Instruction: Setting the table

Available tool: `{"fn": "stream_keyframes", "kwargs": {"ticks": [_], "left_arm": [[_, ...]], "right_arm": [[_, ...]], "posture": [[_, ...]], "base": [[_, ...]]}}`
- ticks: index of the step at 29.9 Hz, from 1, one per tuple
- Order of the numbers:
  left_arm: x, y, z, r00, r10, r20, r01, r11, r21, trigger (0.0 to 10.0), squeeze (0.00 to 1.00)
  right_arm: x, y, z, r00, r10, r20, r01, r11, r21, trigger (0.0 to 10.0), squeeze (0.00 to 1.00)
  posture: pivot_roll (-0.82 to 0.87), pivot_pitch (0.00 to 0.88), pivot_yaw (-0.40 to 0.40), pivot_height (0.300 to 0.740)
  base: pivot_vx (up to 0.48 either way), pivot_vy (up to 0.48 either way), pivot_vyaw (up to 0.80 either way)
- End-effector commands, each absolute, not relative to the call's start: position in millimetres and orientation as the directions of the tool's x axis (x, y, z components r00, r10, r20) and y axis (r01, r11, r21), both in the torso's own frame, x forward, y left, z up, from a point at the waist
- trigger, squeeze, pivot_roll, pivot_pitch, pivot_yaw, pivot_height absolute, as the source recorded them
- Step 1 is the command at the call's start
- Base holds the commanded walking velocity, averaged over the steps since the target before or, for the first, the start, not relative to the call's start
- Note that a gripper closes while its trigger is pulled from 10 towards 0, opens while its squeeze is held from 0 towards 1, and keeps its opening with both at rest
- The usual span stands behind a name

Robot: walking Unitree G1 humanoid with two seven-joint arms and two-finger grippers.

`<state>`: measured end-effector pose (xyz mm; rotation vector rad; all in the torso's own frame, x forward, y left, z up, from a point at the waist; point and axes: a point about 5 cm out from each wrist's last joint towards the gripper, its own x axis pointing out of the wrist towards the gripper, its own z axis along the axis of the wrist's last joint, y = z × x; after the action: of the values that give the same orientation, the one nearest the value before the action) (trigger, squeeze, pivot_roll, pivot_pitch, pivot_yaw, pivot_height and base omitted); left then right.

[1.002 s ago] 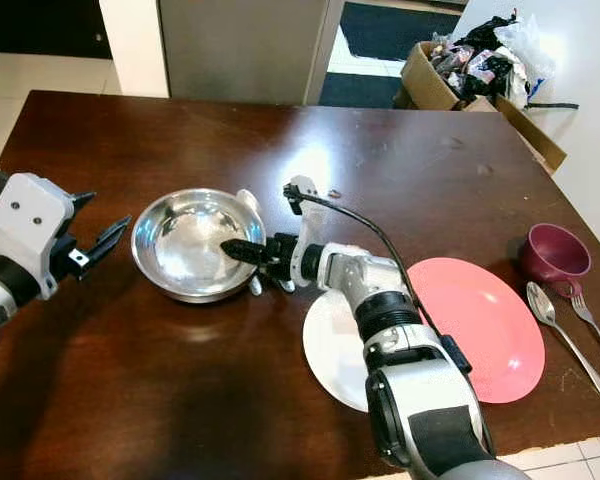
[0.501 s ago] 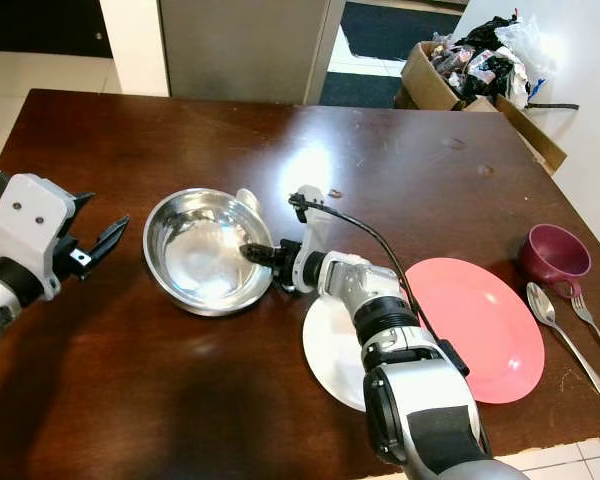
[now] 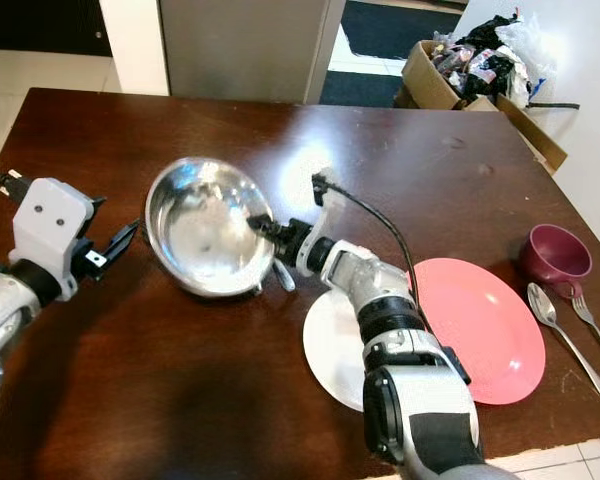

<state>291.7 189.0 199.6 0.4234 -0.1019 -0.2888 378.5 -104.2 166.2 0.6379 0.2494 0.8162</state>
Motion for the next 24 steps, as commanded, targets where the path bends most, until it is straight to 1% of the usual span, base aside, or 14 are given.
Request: {"fn": "stream_keyframes", "kwargs": {"ticks": [1, 2, 3, 4, 5, 6, 7, 9, 12, 13, 16, 19, 22, 24], "left_arm": [[293.6, 187.2, 194.4, 0.963, -0.266, 0.032, 0.228, 0.876, 0.426, 10.0, 0.0], [296.0, 188.9, 192.2, 0.977, -0.211, 0.037, 0.177, 0.893, 0.415, 10.0, 0.0], [297.4, 189.9, 190.9, 0.985, -0.169, 0.044, 0.138, 0.906, 0.4, 10.0, 0.0], [297.6, 190.0, 190.5, 0.989, -0.139, 0.053, 0.11, 0.922, 0.372, 10.0, 0.0], [296.8, 189.2, 191.2, 0.991, -0.115, 0.064, 0.087, 0.937, 0.337, 10.0, 0.0], [296.8, 189.2, 191.2, 0.991, -0.115, 0.064, 0.087, 0.937, 0.337, 10.0, 0.0], [293.4, 185.4, 193.1, 0.993, -0.092, 0.079, 0.069, 0.964, 0.255, 10.0, 0.0], [290.2, 180.0, 194.0, 0.993, -0.087, 0.085, 0.069, 0.979, 0.192, 10.0, 0.0], [288.9, 177.5, 194.2, 0.992, -0.089, 0.087, 0.073, 0.982, 0.174, 10.0, 0.0], [287.6, 173.5, 194.0, 0.991, -0.099, 0.09, 0.083, 0.983, 0.166, 10.0, 0.0], [285.6, 158.1, 192.8, 0.986, -0.142, 0.088, 0.13, 0.983, 0.128, 10.0, 0.0], [286.7, 151.1, 192.9, 0.984, -0.158, 0.082, 0.147, 0.982, 0.123, 10.0, 0.0], [287.2, 149.5, 192.6, 0.983, -0.164, 0.079, 0.153, 0.979, 0.131, 10.0, 0.0], [287.0, 151.1, 190.7, 0.984, -0.165, 0.071, 0.153, 0.977, 0.149, 10.0, 0.0]], "right_arm": [[377.6, -110.6, 171.1, 0.692, 0.718, 0.078, -0.595, 0.506, 0.625, 0.0, 0.0], [376.1, -111.8, 179.0, 0.705, 0.7, 0.114, -0.615, 0.525, 0.588, 0.4, 0.0], [374.1, -113.0, 185.3, 0.718, 0.682, 0.14, -0.628, 0.547, 0.554, 2.2, 0.0], [370.2, -114.0, 192.3, 0.735, 0.657, 0.168, -0.64, 0.59, 0.493, 10.0, 0.0], [365.0, -115.0, 199.5, 0.751, 0.627, 0.209, -0.643, 0.621, 0.448, 10.0, 0.0], [365.0, -115.0, 199.5, 0.751, 0.627, 0.209, -0.643, 0.621, 0.448, 10.0, 0.0], [353.8, -119.7, 211.2, 0.799, 0.53, 0.284, -0.601, 0.695, 0.395, 10.0, 0.0], [342.9, -125.4, 217.3, 0.833, 0.445, 0.33, -0.546, 0.757, 0.359, 10.0, 0.0], [338.5, -127.3, 218.9, 0.841, 0.418, 0.342, -0.526, 0.779, 0.341, 10.0, 0.0], [332.2, -129.2, 220.9, 0.849, 0.389, 0.357, -0.503, 0.804, 0.318, 10.0, 0.0], [312.4, -133.6, 224.8, 0.86, 0.341, 0.38, -0.455, 0.85, 0.267, 10.0, 0.0], [303.9, -134.7, 227.3, 0.862, 0.338, 0.379, -0.443, 0.865, 0.237, 10.0, 0.0], [300.6, -134.7, 229.4, 0.86, 0.343, 0.377, -0.443, 0.869, 0.22, 10.0, 0.0], [294.9, -134.4, 233.6, 0.859, 0.352, 0.371, -0.439, 0.88, 0.18, 10.0, 0.0]], "posture": [[-0.02, 0.065, -0.043, 0.74], [-0.02, 0.065, -0.039, 0.74], [-0.02, 0.066, -0.037, 0.74], [-0.03, 0.071, -0.028, 0.74], [-0.03, 0.072, -0.02, 0.74], [-0.03, 0.072, -0.02, 0.74], [-0.03, 0.075, -0.001, 0.74], [-0.04, 0.076, 0.01, 0.74], [-0.04, 0.076, 0.01, 0.74], [-0.05, 0.077, 0.033, 0.74], [-0.06, 0.074, 0.052, 0.74], [-0.07, 0.07, 0.055, 0.74], [-0.08, 0.068, 0.053, 0.74], [-0.08, 0.065, 0.051, 0.74]], "base": [[0.0, 0.0, 0.0], [0.0, 0.0, 0.0], [0.0, 0.0, 0.0], [0.0, 0.0, 0.0], [0.0, 0.0, 0.0], [0.0, 0.0, 0.0], [0.0, 0.0, 0.0], [0.0, 0.0, 0.0], [0.0, 0.0, 0.0], [0.0, 0.0, 0.0], [0.0, 0.0, 0.0], [0.0, 0.0, 0.0], [0.0, 0.0, 0.0], [0.0, 0.0, 0.0]]}}
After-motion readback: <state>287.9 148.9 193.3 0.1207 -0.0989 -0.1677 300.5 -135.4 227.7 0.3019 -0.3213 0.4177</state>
